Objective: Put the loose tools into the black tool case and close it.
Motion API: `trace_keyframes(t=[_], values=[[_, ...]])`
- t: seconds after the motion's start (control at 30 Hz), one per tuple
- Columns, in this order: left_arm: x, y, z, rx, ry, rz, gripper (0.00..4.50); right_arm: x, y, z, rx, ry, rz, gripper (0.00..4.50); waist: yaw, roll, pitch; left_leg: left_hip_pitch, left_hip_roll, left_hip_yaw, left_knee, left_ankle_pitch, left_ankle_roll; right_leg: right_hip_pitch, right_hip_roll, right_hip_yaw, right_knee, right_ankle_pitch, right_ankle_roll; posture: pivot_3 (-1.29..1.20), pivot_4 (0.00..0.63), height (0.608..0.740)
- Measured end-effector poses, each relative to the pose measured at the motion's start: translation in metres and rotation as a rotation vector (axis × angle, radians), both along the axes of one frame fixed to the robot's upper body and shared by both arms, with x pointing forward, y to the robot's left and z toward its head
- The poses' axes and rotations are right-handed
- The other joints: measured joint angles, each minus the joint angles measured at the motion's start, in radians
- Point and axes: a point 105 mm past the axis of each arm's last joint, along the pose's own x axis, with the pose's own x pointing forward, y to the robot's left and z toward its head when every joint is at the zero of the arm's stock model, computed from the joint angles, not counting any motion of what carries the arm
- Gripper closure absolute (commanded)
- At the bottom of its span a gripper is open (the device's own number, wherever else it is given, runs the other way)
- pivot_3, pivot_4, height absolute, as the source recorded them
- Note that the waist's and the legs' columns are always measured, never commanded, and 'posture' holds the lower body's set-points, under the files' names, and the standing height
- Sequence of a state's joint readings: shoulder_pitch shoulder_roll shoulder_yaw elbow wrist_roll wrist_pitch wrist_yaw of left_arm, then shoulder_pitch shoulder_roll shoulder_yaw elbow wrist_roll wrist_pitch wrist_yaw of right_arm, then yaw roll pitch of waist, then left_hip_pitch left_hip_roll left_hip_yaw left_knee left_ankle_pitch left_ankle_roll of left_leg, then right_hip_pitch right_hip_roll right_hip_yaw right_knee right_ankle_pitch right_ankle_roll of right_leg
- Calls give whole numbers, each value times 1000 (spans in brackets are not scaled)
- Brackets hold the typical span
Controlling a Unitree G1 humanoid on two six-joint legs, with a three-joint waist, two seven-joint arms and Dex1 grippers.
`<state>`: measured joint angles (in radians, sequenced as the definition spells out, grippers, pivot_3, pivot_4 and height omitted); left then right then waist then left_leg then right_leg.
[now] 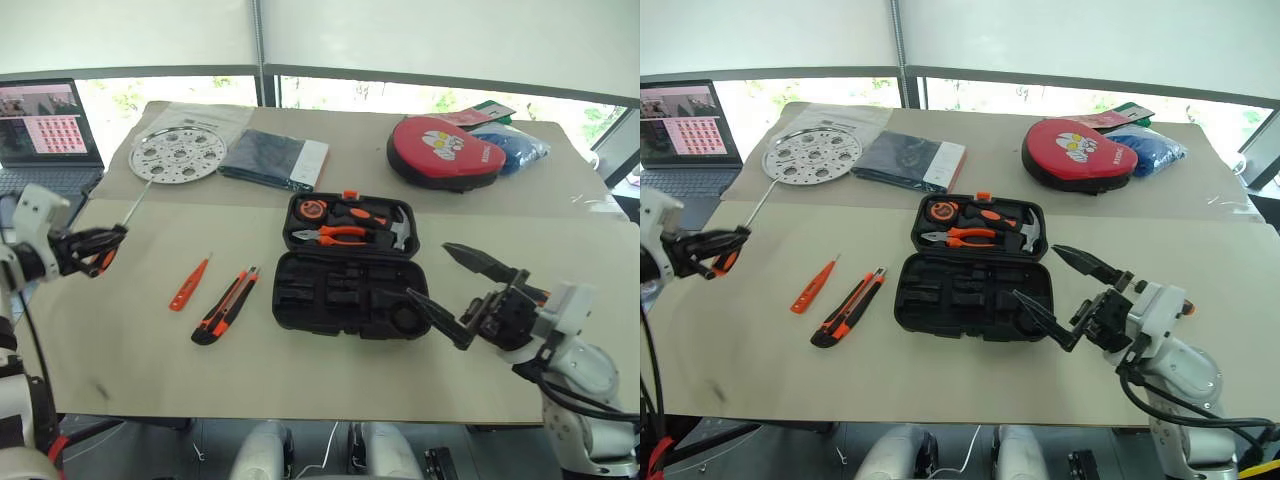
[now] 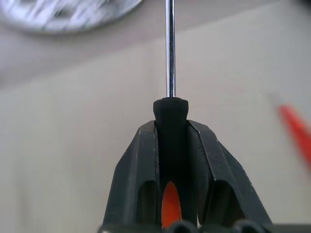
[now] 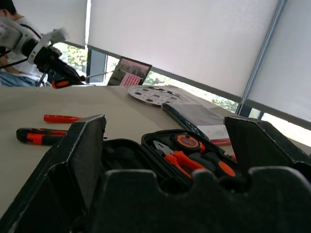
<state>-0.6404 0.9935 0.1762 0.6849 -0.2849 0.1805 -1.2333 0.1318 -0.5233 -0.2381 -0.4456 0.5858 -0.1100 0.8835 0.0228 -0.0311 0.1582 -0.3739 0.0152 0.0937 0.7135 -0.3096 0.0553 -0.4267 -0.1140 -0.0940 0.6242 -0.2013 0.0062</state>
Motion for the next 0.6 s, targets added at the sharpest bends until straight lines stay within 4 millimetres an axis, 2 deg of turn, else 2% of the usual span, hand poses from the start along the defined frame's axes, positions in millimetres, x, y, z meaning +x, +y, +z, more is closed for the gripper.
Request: trace_keyframes(t=[0.1,0.2,0.27,0.33,0.47,0.6], values=[[-5,-79,12,83,2,-338,4060,-2,-13,-4,-47,1,-4,0,6,1,0,1,-1,0,4,-1,3,3,0,2,-1,1,2,0,150,740],[-8,-150,0,198,39,-569,4060,-6,-29,-13,-97,51,-30,0,6,2,0,2,-2,0,4,-1,3,4,1,4,0,1,3,0,150,740],[-7,-179,-10,241,59,-643,4060,-8,-36,-17,-130,78,-40,0,2,2,1,2,-1,1,4,-1,3,3,2,5,0,1,3,0,150,740],[1,-219,-17,299,40,-689,4060,-9,-47,-25,-199,147,-53,0,-2,2,1,3,-1,1,4,-1,3,3,3,6,-1,1,3,0,150,740],[12,-257,-23,351,6,-701,4060,-6,-54,-25,-212,175,-78,0,-13,2,1,5,-1,2,2,-1,3,2,4,10,-3,1,3,0,150,740],[14,-265,-48,441,56,-715,4060,-4,-58,-23,-202,186,-107,0,-12,2,2,5,-1,3,2,-1,3,1,4,12,-3,1,3,0,150,740]])
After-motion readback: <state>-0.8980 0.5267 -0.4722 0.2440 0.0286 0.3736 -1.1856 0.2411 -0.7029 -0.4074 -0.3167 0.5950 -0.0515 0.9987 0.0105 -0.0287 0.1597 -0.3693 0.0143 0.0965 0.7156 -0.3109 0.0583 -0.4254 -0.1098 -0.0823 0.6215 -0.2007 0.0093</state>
